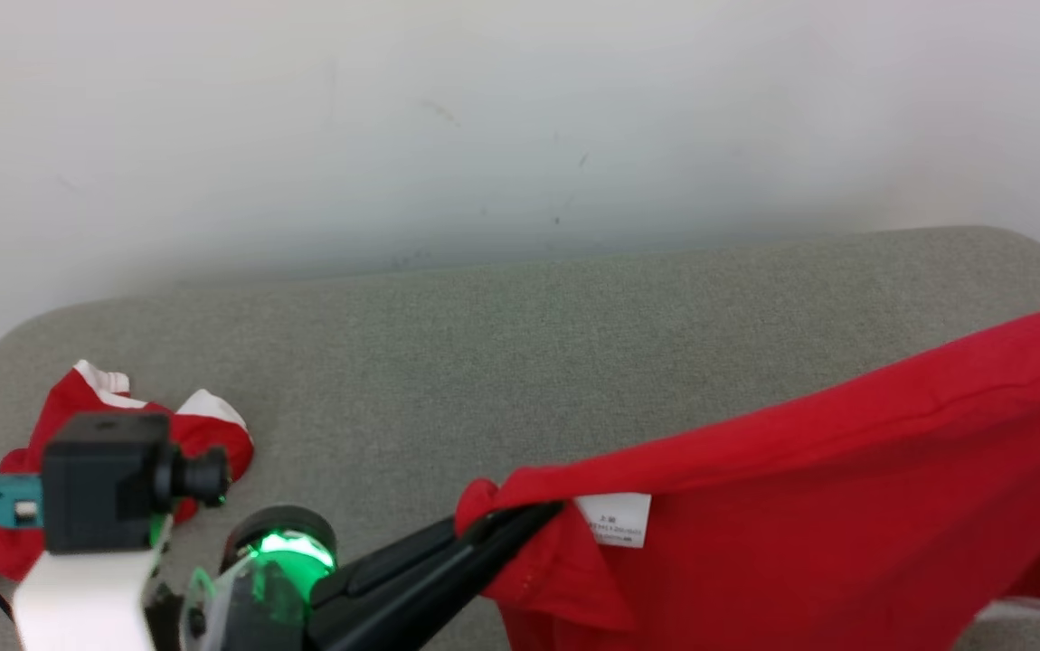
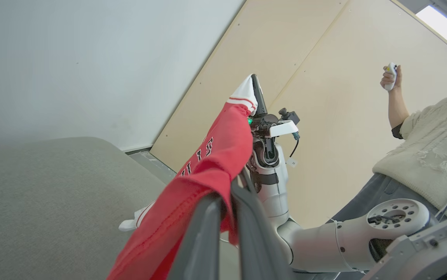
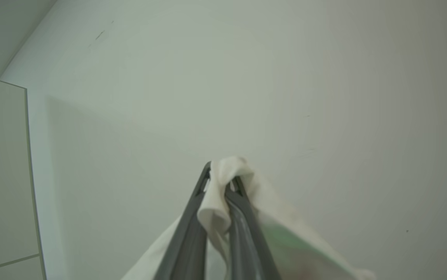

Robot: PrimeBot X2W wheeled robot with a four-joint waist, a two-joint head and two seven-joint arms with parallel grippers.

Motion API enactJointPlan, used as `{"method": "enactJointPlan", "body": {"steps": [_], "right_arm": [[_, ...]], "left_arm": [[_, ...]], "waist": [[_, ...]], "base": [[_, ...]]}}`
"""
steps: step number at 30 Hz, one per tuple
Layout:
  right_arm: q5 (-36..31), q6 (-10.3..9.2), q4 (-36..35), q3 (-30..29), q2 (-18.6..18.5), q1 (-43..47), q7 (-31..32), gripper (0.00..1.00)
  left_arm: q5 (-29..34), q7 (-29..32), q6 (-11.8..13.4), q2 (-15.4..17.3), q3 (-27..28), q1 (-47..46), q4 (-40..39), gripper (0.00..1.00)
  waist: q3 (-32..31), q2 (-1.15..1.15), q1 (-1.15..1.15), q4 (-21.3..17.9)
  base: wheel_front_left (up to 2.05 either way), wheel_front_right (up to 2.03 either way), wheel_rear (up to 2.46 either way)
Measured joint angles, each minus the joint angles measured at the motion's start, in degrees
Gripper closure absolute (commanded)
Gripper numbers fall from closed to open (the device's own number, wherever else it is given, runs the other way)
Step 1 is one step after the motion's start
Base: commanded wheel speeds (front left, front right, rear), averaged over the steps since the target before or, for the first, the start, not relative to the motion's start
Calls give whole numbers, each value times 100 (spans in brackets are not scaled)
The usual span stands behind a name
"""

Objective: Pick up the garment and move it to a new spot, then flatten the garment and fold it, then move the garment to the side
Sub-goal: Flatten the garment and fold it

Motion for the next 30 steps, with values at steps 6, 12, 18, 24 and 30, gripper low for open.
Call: {"method": "enactJointPlan", "body": {"steps": [6,12,18,24,30], "right_arm": [[-739,0,70,-414,584,-403,921,100],[-2182,-1,1040,-270,1500,-1923,1699,100],[-3690,-1,2522,-359,1980,-3993,1660,100],[-4340,-1,4244,-692,2058,-5917,766,100],[-4512,1,5680,-634,2078,-7301,-234,100]], "left_arm": [[35,560,174,436,201,-872,230,100],[499,1025,115,605,41,-2280,1717,100],[1262,948,70,35,-221,-4401,3760,100],[2383,20,-188,-583,-435,-6407,5950,100],[3381,-1257,-367,-786,-502,-7814,7581,100]], "waist": [[377,0,0,-61],[1024,0,1,-97],[1792,0,1,-107],[2541,0,2,-113],[3179,0,1,-165]], "base": [[0,0,0],[0,0,0],[0,0,0],[0,0,0],[0,0,0]]}}
